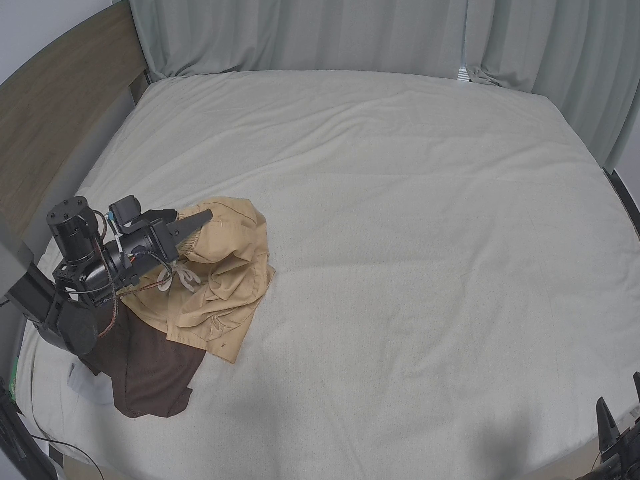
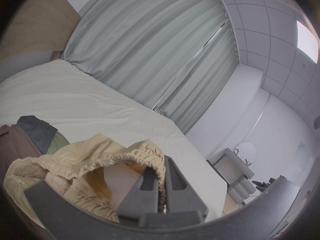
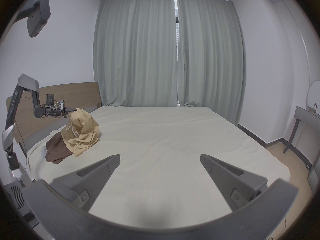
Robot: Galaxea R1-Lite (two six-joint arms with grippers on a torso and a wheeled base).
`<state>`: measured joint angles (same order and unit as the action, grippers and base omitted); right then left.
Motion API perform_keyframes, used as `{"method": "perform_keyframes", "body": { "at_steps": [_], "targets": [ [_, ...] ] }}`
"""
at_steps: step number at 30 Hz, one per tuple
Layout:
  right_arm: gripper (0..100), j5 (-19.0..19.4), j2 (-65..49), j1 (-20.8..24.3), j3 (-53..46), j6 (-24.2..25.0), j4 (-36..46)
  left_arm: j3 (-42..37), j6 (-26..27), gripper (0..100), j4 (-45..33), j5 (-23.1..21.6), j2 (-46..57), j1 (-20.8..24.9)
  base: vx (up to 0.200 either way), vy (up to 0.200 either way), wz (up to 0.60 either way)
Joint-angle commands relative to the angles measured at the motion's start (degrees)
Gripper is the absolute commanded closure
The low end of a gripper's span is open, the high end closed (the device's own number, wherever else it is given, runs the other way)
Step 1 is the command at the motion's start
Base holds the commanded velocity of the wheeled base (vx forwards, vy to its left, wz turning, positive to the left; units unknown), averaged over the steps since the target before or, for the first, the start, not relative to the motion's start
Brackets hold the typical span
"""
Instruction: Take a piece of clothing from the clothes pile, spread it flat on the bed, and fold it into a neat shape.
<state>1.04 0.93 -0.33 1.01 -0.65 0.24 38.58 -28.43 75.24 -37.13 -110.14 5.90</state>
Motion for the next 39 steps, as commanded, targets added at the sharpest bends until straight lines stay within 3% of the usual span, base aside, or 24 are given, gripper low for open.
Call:
{"method": "perform_keyframes", "body": {
  "at_steps": [1,19,27,39],
  "targets": [
    [0,0.02,-0.93,-0.02,-0.92,0.03,0.02,-0.35,-0.14,100,-0.36,-0.75,-0.69,-0.28,0.000,0.000,0.00],
    [0,-0.07,-0.93,-0.02,-0.92,0.38,0.02,-2.46,-4.00,100,0.96,-1.28,-0.16,0.60,0.000,0.000,0.00],
    [0,-0.07,-0.93,0.07,-0.92,0.38,0.02,-2.46,-14.64,100,3.07,0.13,2.65,3.68,0.000,0.000,0.00],
    [0,-0.07,-0.93,0.07,-0.92,0.38,0.02,-2.90,-21.05,100,3.07,1.10,5.38,5.96,0.000,0.000,0.00]
  ]
}}
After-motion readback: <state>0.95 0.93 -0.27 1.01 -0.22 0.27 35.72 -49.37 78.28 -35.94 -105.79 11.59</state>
